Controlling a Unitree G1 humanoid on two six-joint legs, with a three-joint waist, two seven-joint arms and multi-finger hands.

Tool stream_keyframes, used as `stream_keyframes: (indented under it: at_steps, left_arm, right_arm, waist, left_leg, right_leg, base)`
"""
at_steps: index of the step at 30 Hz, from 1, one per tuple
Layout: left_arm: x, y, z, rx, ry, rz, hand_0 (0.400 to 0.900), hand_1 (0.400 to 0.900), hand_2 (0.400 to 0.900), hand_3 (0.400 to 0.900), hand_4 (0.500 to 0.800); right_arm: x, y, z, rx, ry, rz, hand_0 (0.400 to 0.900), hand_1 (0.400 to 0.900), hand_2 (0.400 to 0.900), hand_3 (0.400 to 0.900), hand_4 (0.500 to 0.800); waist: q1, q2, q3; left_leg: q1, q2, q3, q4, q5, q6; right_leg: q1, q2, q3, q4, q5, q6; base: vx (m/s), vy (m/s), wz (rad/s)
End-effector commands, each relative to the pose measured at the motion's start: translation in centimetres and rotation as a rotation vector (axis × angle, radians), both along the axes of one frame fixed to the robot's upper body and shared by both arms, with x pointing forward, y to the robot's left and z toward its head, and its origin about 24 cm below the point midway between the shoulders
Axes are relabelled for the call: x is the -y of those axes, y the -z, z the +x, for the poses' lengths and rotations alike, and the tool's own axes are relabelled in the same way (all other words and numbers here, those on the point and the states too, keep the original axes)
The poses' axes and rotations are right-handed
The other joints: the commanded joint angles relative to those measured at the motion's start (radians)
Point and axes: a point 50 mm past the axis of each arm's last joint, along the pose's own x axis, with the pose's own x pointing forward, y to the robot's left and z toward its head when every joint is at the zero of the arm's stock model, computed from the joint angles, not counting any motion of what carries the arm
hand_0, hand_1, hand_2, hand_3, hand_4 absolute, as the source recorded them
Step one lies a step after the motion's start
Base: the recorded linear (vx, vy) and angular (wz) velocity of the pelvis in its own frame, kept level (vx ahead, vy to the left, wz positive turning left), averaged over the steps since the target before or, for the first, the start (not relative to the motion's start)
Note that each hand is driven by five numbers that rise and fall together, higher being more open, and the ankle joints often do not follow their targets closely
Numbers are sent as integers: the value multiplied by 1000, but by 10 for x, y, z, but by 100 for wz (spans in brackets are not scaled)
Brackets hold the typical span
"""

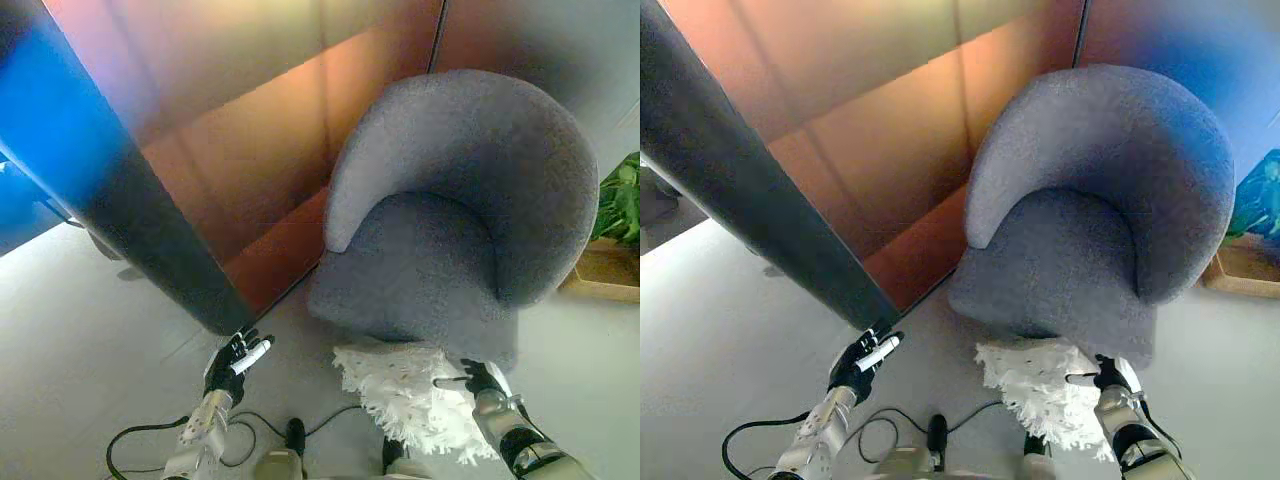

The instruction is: Pick up the pillow and put it on the sofa.

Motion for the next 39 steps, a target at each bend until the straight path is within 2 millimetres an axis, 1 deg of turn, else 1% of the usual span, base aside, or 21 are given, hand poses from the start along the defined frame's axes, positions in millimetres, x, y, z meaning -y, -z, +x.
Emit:
stream_keyframes:
  at_steps: [1, 6, 10, 13, 15, 20, 23, 24, 25, 27, 29, 35, 39]
  left_arm:
    - [-3, -43, 36, 254, 38, 32, 900, 900, 900, 900, 800]
    - [-2, -40, 32, 247, 41, 13, 900, 900, 900, 900, 800]
    - [-3, -36, 28, 218, 41, 29, 900, 900, 900, 900, 800]
    - [-2, -37, 31, 220, 44, 36, 900, 900, 900, 900, 800]
    - [-2, -40, 35, 234, 48, 36, 900, 900, 900, 900, 800]
    - [0, -53, 53, 288, 51, 34, 900, 900, 900, 900, 800]
    - [4, -66, 68, 346, 48, 27, 900, 900, 900, 900, 800]
    - [5, -69, 71, 358, 48, 26, 900, 900, 900, 900, 800]
    - [5, -69, 72, 359, 48, 26, 900, 900, 900, 900, 800]
    - [9, -79, 81, 398, 46, 24, 900, 900, 900, 900, 800]
    - [12, -85, 87, 422, 44, 22, 900, 900, 900, 900, 800]
    - [16, -96, 97, 469, 41, 22, 900, 900, 900, 900, 800]
    - [20, -108, 104, 524, 37, 15, 900, 900, 900, 900, 800]
  right_arm:
    - [26, -29, 28, 116, 24, -99, 900, 900, 900, 900, 800]
    - [26, -24, 20, 96, 24, -84, 900, 900, 900, 900, 800]
    - [22, -21, 18, 88, 16, -77, 900, 900, 900, 900, 800]
    - [21, -22, 20, 95, 14, -76, 900, 900, 900, 900, 800]
    - [21, -25, 26, 112, 14, -81, 900, 900, 900, 900, 800]
    - [23, -44, 51, 176, 9, -100, 900, 900, 900, 900, 800]
    - [27, -66, 74, 227, 9, -116, 900, 900, 900, 900, 800]
    - [28, -70, 78, 237, 7, -120, 900, 900, 900, 900, 800]
    - [28, -70, 79, 237, 7, -120, 900, 900, 900, 900, 800]
    - [29, -85, 92, 271, 4, -133, 900, 900, 900, 900, 800]
    - [31, -93, 99, 289, 3, -136, 900, 900, 900, 900, 800]
    - [33, -107, 110, 312, -8, -153, 900, 900, 900, 900, 800]
    - [38, -126, 122, 351, -5, -182, 900, 900, 900, 900, 800]
  waist:
    - [38, -41, -12]
    - [40, -47, -29]
    - [40, -49, -33]
    - [39, -47, -24]
    - [38, -42, -9]
    - [35, -27, 45]
    - [32, -16, 96]
    - [32, -14, 106]
    - [32, -14, 107]
    - [29, -7, 140]
    - [27, -2, 160]
    - [26, 3, 197]
    - [29, 12, 233]
  left_leg:
    - [4, 80, -47, 88, -66, -45]
    - [11, 82, -45, 88, -68, -47]
    - [14, 82, -45, 89, -68, -47]
    - [8, 82, -46, 96, -70, -46]
    - [-2, 80, -49, 104, -72, -45]
    - [-41, 71, -57, 119, -72, -43]
    - [-81, 65, -63, 137, -69, -44]
    - [-91, 63, -65, 142, -68, -44]
    - [-91, 63, -65, 142, -68, -44]
    - [-120, 58, -72, 152, -64, -44]
    - [-142, 57, -73, 160, -59, -44]
    - [-191, 51, -79, 180, -53, -42]
    - [-238, 46, -87, 198, -45, -42]
  right_leg:
    - [-49, -132, 46, 81, -2, 100]
    - [-39, -133, 43, 79, -5, 102]
    - [-37, -132, 44, 82, -7, 103]
    - [-43, -133, 49, 89, -10, 105]
    - [-54, -135, 52, 97, -10, 106]
    - [-93, -141, 62, 114, -6, 107]
    - [-131, -145, 72, 131, -2, 106]
    - [-139, -145, 75, 134, -1, 106]
    - [-139, -145, 75, 135, -1, 106]
    - [-163, -146, 81, 144, 1, 104]
    - [-183, -148, 83, 152, 4, 104]
    - [-233, -150, 87, 175, 7, 103]
    - [-278, -147, 87, 195, 10, 97]
  base:
    - [0, 0, 0]
    - [35, -6, 1]
    - [8, -1, 0]
    - [0, 0, 0]
    - [-53, -4, 2]
    - [-140, 10, 1]
    - [-192, 11, -1]
    - [-94, -2, 0]
    - [-109, 2, -1]
    - [-140, 8, -1]
    - [-119, 6, 0]
    - [-87, -11, 0]
    - [-102, -13, -1]
